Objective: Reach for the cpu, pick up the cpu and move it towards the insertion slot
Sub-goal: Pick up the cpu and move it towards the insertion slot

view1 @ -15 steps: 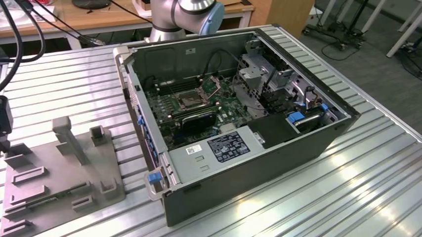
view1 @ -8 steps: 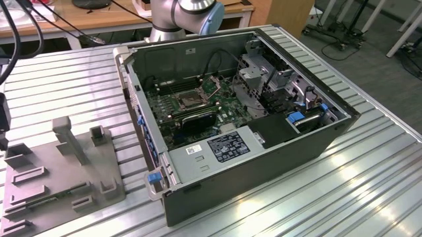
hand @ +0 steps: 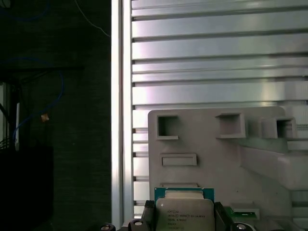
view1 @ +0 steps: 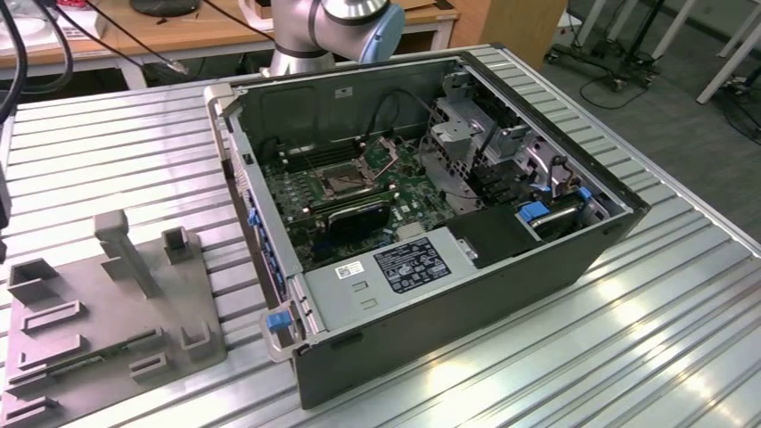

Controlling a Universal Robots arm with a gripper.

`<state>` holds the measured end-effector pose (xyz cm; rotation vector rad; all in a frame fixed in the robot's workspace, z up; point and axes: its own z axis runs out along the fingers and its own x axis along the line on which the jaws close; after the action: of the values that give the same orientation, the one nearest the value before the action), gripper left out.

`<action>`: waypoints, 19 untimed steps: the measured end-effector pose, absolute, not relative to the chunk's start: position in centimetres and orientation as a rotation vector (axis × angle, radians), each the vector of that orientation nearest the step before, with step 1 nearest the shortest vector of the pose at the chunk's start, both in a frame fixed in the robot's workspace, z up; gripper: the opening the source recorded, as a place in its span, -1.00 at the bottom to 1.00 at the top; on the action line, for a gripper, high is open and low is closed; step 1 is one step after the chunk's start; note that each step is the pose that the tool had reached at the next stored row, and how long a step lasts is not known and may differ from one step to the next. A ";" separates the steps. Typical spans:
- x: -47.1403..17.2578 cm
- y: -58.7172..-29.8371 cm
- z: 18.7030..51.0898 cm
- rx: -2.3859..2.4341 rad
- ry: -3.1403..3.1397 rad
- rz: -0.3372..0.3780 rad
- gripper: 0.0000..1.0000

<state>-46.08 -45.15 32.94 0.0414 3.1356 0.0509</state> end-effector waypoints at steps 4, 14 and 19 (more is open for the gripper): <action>-46.1 -45.1 33.4 0.041 3.136 0.050 0.09; -46.1 -45.1 34.2 0.041 3.131 0.046 0.09; -46.1 -45.1 35.4 0.041 3.131 0.046 0.09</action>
<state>-46.08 -45.13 35.35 0.0412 3.1308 0.0465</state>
